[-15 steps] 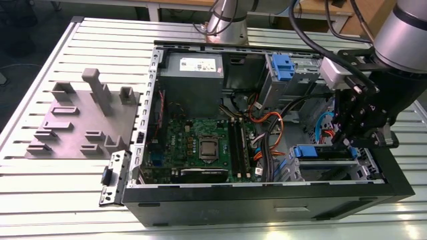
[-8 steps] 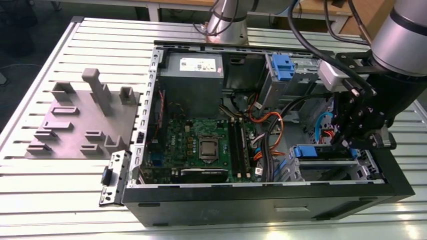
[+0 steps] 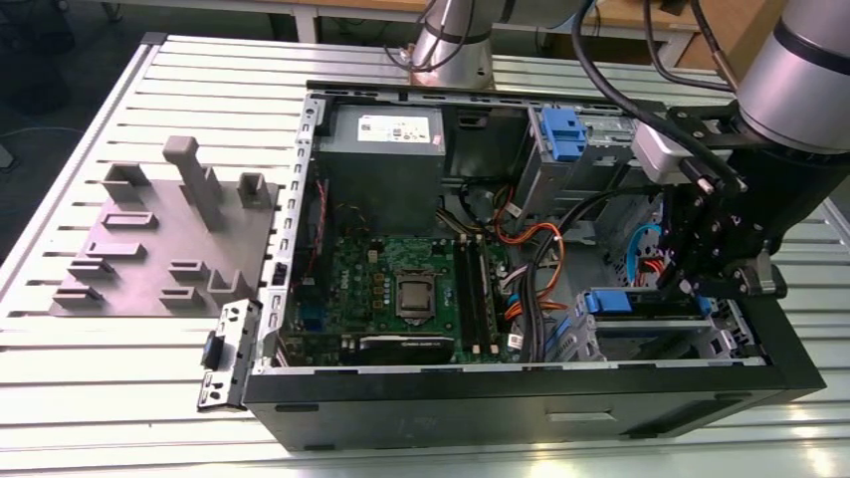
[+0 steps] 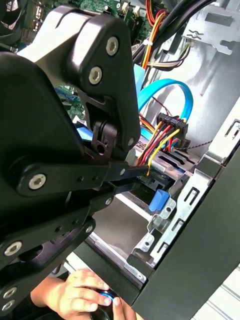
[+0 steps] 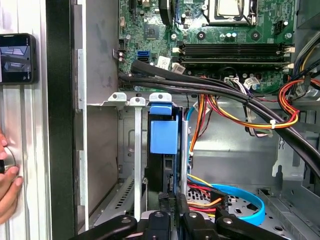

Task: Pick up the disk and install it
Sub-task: 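Insert the first disk wire, then insert the second disk wire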

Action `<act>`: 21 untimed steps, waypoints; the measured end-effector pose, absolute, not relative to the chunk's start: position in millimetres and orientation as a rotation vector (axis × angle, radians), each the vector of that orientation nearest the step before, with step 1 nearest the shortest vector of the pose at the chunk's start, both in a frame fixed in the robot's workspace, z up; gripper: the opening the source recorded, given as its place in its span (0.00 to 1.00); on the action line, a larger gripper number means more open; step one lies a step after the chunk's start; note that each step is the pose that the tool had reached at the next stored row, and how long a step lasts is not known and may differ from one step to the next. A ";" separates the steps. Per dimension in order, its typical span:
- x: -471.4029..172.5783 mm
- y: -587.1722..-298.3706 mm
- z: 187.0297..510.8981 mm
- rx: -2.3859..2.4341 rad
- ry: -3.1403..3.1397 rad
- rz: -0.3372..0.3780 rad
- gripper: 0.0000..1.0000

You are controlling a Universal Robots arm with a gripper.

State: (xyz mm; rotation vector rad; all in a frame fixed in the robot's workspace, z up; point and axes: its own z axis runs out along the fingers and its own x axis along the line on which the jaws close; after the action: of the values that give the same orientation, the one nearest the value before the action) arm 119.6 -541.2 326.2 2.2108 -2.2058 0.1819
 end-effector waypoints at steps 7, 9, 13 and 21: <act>119.6 -541.2 336.3 2.210 -2.205 0.180 0.24; 119.6 -541.2 337.8 2.210 -2.205 0.178 0.24; 119.6 -541.1 338.2 2.209 -2.204 0.177 0.16; 119.6 -541.2 338.5 2.206 -2.199 0.167 0.11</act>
State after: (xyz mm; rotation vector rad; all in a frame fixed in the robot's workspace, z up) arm 119.6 -541.2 338.5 2.2056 -2.1994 0.1672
